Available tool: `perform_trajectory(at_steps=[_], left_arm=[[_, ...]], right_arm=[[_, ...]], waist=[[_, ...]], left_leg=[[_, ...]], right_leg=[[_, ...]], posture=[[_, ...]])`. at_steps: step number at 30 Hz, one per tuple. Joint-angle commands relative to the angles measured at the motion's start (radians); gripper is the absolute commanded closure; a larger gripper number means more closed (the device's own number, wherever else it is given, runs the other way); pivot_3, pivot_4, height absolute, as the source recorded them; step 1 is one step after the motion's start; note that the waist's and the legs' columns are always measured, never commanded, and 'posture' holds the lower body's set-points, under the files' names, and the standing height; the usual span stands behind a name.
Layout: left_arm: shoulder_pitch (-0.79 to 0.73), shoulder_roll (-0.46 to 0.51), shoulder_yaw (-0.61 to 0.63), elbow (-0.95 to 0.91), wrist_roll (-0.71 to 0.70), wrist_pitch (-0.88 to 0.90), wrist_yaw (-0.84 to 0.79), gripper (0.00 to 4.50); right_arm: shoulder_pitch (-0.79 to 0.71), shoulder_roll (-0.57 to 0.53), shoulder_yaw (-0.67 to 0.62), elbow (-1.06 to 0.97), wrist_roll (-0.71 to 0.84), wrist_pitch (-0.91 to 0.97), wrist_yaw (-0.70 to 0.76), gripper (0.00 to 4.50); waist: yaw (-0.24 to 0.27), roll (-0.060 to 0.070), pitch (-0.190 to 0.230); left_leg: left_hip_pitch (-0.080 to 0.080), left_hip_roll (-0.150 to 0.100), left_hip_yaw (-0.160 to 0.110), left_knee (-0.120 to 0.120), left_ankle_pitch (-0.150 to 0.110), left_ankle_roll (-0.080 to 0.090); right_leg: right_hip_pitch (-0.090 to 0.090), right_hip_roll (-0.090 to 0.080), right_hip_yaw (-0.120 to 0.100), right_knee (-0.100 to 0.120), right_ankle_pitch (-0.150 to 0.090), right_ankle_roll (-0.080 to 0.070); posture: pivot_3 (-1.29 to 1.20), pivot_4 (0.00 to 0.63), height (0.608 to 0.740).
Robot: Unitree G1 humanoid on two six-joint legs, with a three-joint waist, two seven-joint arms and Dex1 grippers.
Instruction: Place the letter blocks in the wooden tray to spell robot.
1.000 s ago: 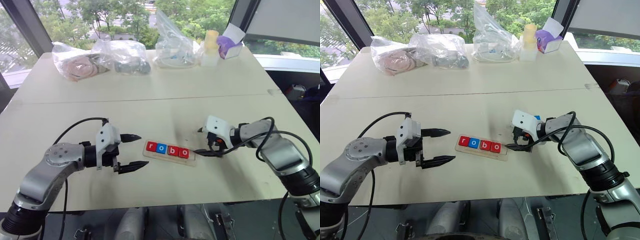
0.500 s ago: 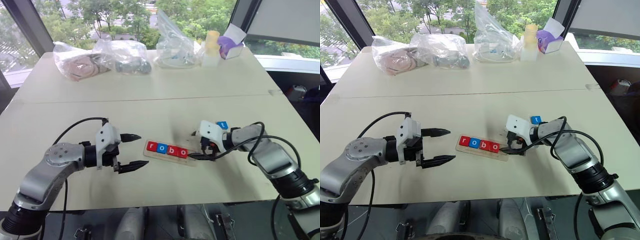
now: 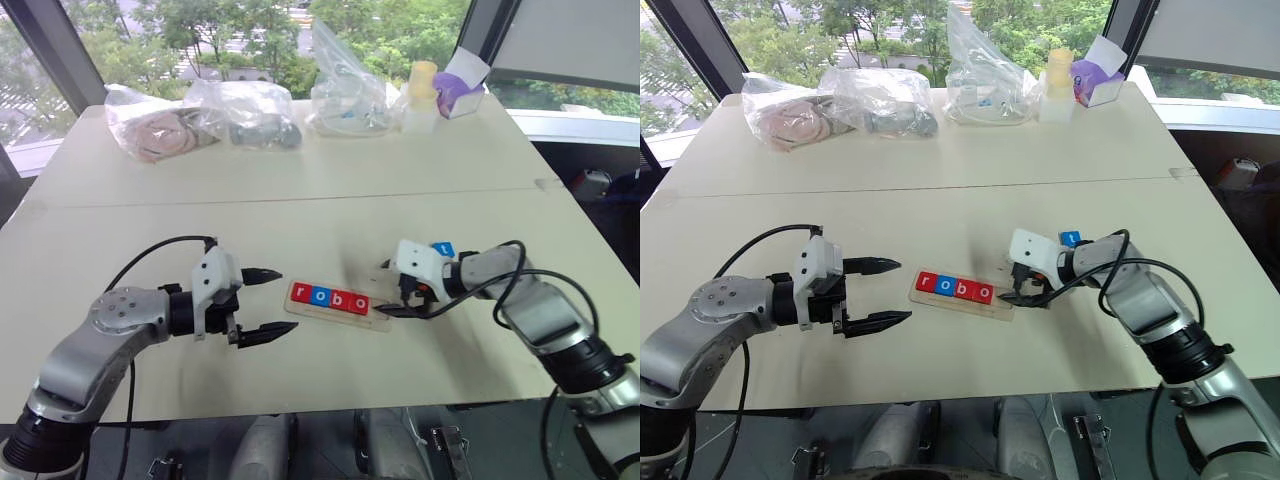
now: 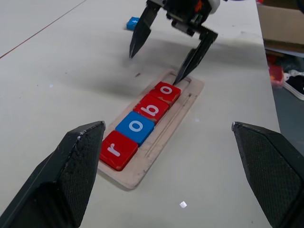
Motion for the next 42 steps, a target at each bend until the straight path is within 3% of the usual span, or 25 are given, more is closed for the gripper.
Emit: perform_trajectory(at_steps=[1,8,14,23,26,31,37,40,42], left_arm=[[-0.003,-0.005,0.004,-0.03,-0.012,-0.01,-0.001,0.0],[-0.011,-0.026,-0.012,-0.017,-0.003,-0.018,0.0,0.0],[-0.034,-0.052,-0.044,0.01,0.008,-0.031,-0.008,0.0],[-0.062,-0.06,-0.061,0.036,0.013,-0.04,-0.015,0.0],[-0.061,-0.062,-0.062,0.034,0.014,-0.042,-0.011,0.0],[-0.051,-0.066,-0.06,0.026,0.015,-0.043,-0.003,0.0],[-0.041,-0.073,-0.064,0.02,0.017,-0.044,0.001,0.0],[-0.039,-0.073,-0.067,0.028,0.017,-0.049,-0.01,0.0],[-0.036,-0.072,-0.068,0.032,0.019,-0.053,-0.019,0.0]], right_arm=[[-0.015,-0.014,-0.135,-0.058,0.058,0.098,-0.033,0.05],[0.005,0.119,-0.319,-0.072,0.047,0.427,-0.344,0.05],[0.006,0.348,-0.435,-0.125,-0.009,0.662,-0.65,0.05],[-0.023,0.436,-0.489,-0.011,0.009,0.687,-0.762,0.05],[-0.035,0.443,-0.497,0.024,0.022,0.678,-0.765,0.85],[-0.03,0.437,-0.468,0.044,0.029,0.649,-0.775,3.33],[0.024,0.416,-0.438,-0.047,0.031,0.705,-0.786,3.38],[0.165,0.432,-0.457,-0.333,0.067,0.949,-0.784,3.38],[0.252,0.457,-0.469,-0.473,0.098,1.013,-0.783,3.38]], waist=[[0.0,0.0,0.0],[0.001,0.0,0.0],[0.001,0.001,0.0],[-0.005,0.001,-0.001],[-0.013,0.001,-0.001],[-0.022,0.001,-0.001],[-0.021,0.001,-0.001],[-0.013,0.001,-0.002],[-0.013,0.0,-0.002]], left_leg=[[0.0,0.0,0.0,0.0,0.0,0.0],[0.0,0.0,0.0,0.0,0.0,0.0],[0.0,0.0,0.0,-0.001,0.0,0.0],[0.0,0.0,0.0,-0.001,0.001,0.0],[0.0,0.0,0.001,0.0,0.001,0.0],[0.001,0.0,0.0,0.0,0.001,0.0],[0.002,0.0,0.0,0.0,0.001,0.0],[0.001,0.0,-0.002,-0.001,0.001,0.0],[0.001,0.0,-0.003,-0.001,0.0,0.0]], right_leg=[[0.0,0.0,0.0,0.0,0.0,0.0],[0.0,0.0,0.0,0.0,0.0,0.0],[-0.001,0.0,0.001,0.001,0.0,-0.001],[-0.002,0.001,0.001,0.002,0.001,0.001],[-0.001,0.001,0.001,0.003,0.001,0.002],[-0.001,0.001,0.001,0.005,0.001,0.002],[-0.001,0.001,0.001,0.007,0.001,0.002],[-0.001,0.001,0.0,0.007,0.001,0.002],[-0.001,0.001,0.0,0.007,0.001,0.003]], posture=[[0.0,0.15,0.74],[0.0,0.15,0.74],[0.0,0.15,0.74],[0.0,0.15,0.74],[0.0,0.15,0.74],[0.0,0.15,0.74],[0.0,0.15,0.74],[0.0,0.15,0.74],[0.0,0.15,0.74]])
